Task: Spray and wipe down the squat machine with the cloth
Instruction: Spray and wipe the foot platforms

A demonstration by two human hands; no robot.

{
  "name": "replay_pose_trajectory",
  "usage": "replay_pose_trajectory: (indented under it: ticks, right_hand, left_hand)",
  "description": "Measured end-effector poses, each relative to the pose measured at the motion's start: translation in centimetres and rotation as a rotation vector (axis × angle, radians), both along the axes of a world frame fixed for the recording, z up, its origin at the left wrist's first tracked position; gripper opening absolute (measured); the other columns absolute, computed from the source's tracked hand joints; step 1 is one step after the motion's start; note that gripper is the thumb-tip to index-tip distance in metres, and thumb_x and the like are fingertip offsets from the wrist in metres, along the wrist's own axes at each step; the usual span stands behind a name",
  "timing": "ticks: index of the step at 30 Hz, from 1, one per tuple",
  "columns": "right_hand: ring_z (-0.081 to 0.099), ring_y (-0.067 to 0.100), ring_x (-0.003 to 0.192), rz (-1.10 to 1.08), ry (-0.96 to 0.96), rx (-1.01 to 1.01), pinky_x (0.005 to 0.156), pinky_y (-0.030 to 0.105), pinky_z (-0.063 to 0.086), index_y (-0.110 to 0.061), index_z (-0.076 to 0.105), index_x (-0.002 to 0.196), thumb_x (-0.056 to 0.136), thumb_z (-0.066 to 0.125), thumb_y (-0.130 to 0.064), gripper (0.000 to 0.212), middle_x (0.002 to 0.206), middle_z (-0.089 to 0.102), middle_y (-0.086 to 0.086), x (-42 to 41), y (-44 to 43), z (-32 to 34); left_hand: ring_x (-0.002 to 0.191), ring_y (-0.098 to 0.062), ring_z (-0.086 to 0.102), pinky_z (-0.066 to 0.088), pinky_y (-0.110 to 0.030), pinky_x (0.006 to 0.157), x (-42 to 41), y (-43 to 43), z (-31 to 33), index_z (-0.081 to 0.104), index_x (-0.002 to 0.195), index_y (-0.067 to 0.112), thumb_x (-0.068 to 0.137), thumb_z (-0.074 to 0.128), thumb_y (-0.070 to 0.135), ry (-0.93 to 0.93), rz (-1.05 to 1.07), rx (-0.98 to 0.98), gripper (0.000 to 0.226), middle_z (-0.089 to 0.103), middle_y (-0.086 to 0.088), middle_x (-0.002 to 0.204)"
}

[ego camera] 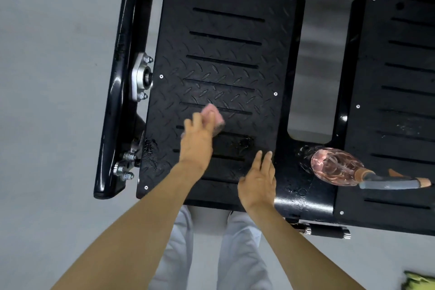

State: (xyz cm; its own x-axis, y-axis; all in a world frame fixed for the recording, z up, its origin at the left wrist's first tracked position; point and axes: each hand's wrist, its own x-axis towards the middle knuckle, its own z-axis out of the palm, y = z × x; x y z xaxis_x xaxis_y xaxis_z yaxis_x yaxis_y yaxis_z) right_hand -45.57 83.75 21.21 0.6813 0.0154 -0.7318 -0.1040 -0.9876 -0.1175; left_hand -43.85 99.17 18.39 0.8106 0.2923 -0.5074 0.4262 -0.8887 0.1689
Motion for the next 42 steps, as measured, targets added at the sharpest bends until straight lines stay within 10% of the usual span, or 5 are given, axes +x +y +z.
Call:
replay_pose_trajectory:
  ticks: [5, 14, 24, 32, 42]
  right_hand:
    - [0.000, 0.026, 0.147, 0.030, 0.009, -0.017, 0.120, 0.036, 0.013, -0.009, -0.006, 0.152, 0.095, 0.046, -0.019, 0.077, 0.158, -0.014, 0.013, -1.4, 0.5, -0.1]
    - [0.001, 0.030, 0.147, 0.026, 0.038, -0.030, 0.120, 0.038, 0.014, -0.008, -0.008, 0.152, 0.095, 0.046, -0.018, 0.078, 0.158, -0.014, 0.015, -1.7, 1.3, -0.1]
    - [0.005, 0.031, 0.146, 0.007, 0.034, -0.047, 0.118, 0.040, 0.018, -0.008, -0.006, 0.152, 0.095, 0.047, -0.018, 0.078, 0.158, -0.013, 0.016, -1.9, 2.4, -0.4]
    - [0.008, 0.032, 0.145, 0.000, 0.035, -0.053, 0.117, 0.040, 0.022, -0.008, -0.005, 0.152, 0.095, 0.049, -0.020, 0.079, 0.158, -0.011, 0.016, -1.5, 2.6, -0.6]
    - [0.010, 0.030, 0.145, 0.022, 0.030, -0.025, 0.118, 0.039, 0.020, -0.006, -0.006, 0.151, 0.094, 0.049, -0.019, 0.080, 0.159, -0.007, 0.015, -1.5, 1.3, -0.5]
  left_hand:
    - [0.120, -0.030, 0.033, 0.047, -0.034, 0.086, -1.0, 1.1, 0.7, 0.007, 0.151, 0.019, 0.085, 0.053, -0.003, 0.036, -0.645, 0.015, 0.083, 0.022, -0.010, 0.137]
    - [0.108, -0.032, 0.036, 0.050, -0.041, 0.081, -6.6, 11.7, 0.4, 0.025, 0.149, 0.017, 0.078, 0.053, -0.011, 0.044, 0.298, -0.012, 0.081, 0.033, -0.015, 0.129]
    - [0.116, -0.028, 0.035, 0.045, -0.035, 0.094, -7.8, 6.8, 0.5, 0.004, 0.152, 0.019, 0.087, 0.047, -0.004, 0.067, -0.607, 0.047, 0.081, 0.026, -0.009, 0.136]
    - [0.114, -0.026, 0.033, 0.050, -0.030, 0.082, -7.7, 9.8, 0.6, 0.018, 0.149, 0.025, 0.085, 0.054, -0.001, 0.106, -0.109, 0.086, 0.078, 0.028, -0.007, 0.134]
    - [0.115, -0.027, 0.036, 0.045, -0.034, 0.095, -7.0, 8.8, 0.7, 0.010, 0.150, 0.016, 0.080, 0.057, -0.005, 0.090, -0.333, 0.112, 0.087, 0.031, -0.012, 0.132]
